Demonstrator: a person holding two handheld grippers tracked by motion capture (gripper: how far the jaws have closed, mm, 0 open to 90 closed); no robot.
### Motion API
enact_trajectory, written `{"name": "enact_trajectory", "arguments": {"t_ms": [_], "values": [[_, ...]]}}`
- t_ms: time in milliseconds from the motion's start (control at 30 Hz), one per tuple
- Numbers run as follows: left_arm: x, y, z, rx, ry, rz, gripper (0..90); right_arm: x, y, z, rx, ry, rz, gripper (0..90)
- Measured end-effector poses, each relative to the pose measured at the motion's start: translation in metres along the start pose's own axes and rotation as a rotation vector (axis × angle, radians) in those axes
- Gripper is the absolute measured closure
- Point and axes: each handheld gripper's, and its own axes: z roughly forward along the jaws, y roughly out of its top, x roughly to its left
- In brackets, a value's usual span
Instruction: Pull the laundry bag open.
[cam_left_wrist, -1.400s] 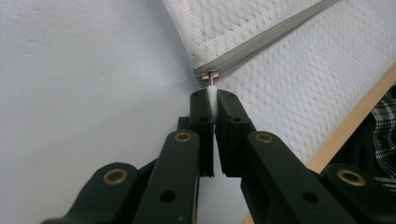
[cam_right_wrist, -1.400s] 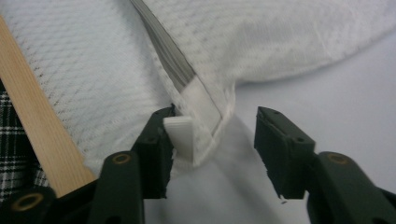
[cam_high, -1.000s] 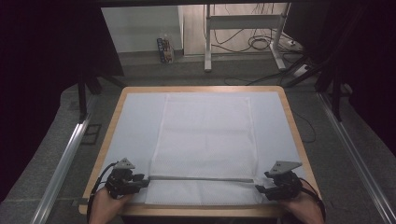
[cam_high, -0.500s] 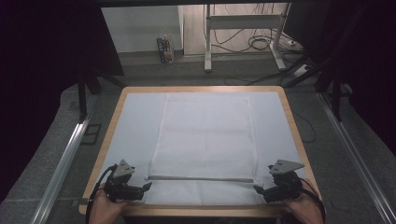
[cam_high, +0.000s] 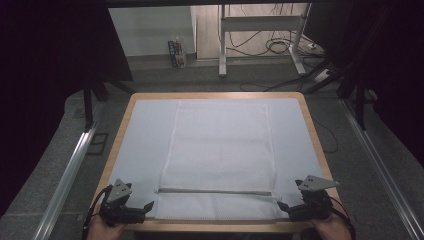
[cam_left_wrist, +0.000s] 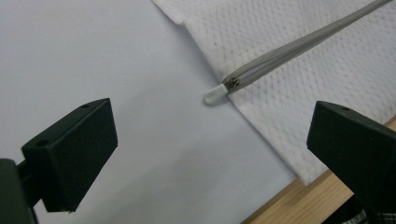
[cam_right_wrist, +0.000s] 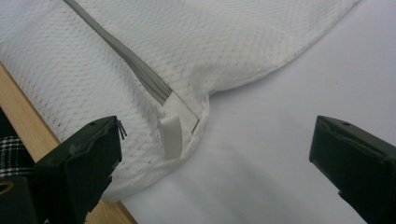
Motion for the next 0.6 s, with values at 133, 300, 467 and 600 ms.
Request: {"name": "enact_trajectory", "arguments": {"t_ms": [133, 300, 467, 600], "values": [[0.003, -0.008, -0.004, -0.008, 0.033, 0.003, 0.5, -0.001, -0.005, -0.001, 0.012, -0.011, 0.025, 0.0], [0.008, -0.017, -0.005, 0.006, 0.036, -0.021, 0.0, -0.006, -0.009, -0.004, 0.002, -0.011, 0.063, 0.0], [0.011, -0.021, -0.003, 0.029, 0.025, -0.042, 0.0, -0.005, -0.009, -0.002, 0.023, -0.019, 0.062, 0.0], [0.009, -0.020, -0.001, 0.049, 0.029, -0.030, 0.3, -0.004, -0.008, 0.000, 0.045, -0.034, 0.047, 0.0]]}}
